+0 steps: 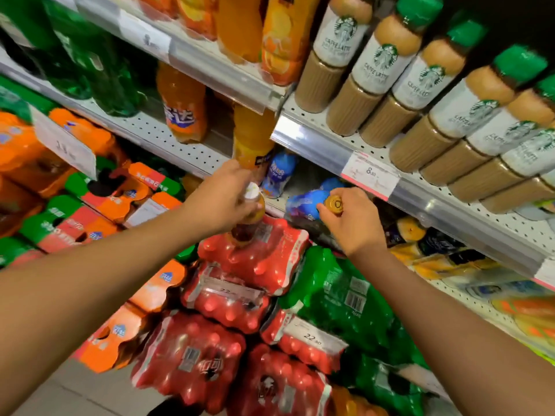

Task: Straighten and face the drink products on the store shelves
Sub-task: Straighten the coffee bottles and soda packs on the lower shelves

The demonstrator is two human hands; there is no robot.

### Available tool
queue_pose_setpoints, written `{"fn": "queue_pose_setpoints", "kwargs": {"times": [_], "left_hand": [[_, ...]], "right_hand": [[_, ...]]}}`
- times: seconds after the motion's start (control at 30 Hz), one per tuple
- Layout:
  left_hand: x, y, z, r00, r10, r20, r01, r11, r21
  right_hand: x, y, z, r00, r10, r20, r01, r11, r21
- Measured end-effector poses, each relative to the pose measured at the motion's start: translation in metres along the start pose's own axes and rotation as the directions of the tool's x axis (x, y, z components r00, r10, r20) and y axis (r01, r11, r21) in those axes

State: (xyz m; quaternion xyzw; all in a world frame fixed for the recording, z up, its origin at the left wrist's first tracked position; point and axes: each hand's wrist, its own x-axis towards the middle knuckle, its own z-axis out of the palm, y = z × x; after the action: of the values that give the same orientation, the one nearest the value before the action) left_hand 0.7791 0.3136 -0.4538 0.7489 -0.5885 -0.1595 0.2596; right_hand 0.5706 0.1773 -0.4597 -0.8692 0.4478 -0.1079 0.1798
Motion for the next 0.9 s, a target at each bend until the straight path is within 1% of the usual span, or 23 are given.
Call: {"fn": "queue_pose_setpoints", "kwargs": {"times": [0.07, 0.2, 0.33, 0.37, 0.43, 0.5, 0.53, 0.63, 0.67, 0.73, 0.8, 0.9], "left_hand": [[-0.002, -0.006, 0.001, 1.000, -0.002, -0.009, 0.001, 0.999, -0.040], [0.005, -0.014, 0.003, 0.995, -0.091, 0.035, 0.093, 0.993, -0.065], [0.014, -0.016, 0.003, 0.994, -0.101, 0.047, 0.105, 0.991, -0.088], [0.016, -0.017, 0.003, 0.994, -0.098, 0.047, 0.101, 0.991, -0.084], [0.017, -0.017, 0.005, 0.995, -0.080, 0.051, 0.083, 0.994, -0.071], [0.019, -0.019, 0.006, 0.997, -0.068, 0.045, 0.071, 0.995, -0.070], [0.021, -0.020, 0.006, 0.997, -0.069, 0.043, 0.072, 0.995, -0.072], [0.027, -0.024, 0.004, 0.996, -0.079, 0.045, 0.083, 0.992, -0.097], [0.029, -0.024, 0.003, 0.996, -0.082, 0.046, 0.086, 0.990, -0.107], [0.031, -0.025, 0.003, 0.995, -0.089, 0.047, 0.094, 0.989, -0.117], [0.031, -0.024, 0.004, 0.994, -0.102, 0.049, 0.108, 0.986, -0.125], [0.031, -0.022, 0.007, 0.992, -0.116, 0.052, 0.122, 0.983, -0.134]], "right_hand": [[0.010, -0.004, 0.012, 0.999, 0.012, 0.044, -0.011, 1.000, -0.029], [0.028, -0.012, 0.028, 0.998, 0.059, -0.021, -0.059, 0.998, -0.012], [0.044, -0.013, 0.038, 0.991, 0.129, -0.021, -0.130, 0.991, -0.017], [0.049, -0.011, 0.040, 0.989, 0.150, -0.009, -0.150, 0.987, -0.049], [0.060, -0.009, 0.041, 0.966, 0.238, 0.103, -0.227, 0.968, -0.106], [0.070, -0.006, 0.043, 0.919, 0.303, 0.252, -0.316, 0.949, 0.013], [0.075, -0.007, 0.044, 0.906, 0.322, 0.275, -0.357, 0.930, 0.086], [0.093, -0.010, 0.051, 0.912, 0.366, 0.186, -0.392, 0.910, 0.134], [0.098, -0.011, 0.053, 0.908, 0.385, 0.167, -0.411, 0.895, 0.174], [0.106, -0.015, 0.057, 0.898, 0.410, 0.163, -0.438, 0.870, 0.226], [0.113, -0.017, 0.059, 0.881, 0.434, 0.186, -0.466, 0.863, 0.195], [0.112, -0.013, 0.059, 0.860, 0.424, 0.283, -0.476, 0.867, 0.148]]}}
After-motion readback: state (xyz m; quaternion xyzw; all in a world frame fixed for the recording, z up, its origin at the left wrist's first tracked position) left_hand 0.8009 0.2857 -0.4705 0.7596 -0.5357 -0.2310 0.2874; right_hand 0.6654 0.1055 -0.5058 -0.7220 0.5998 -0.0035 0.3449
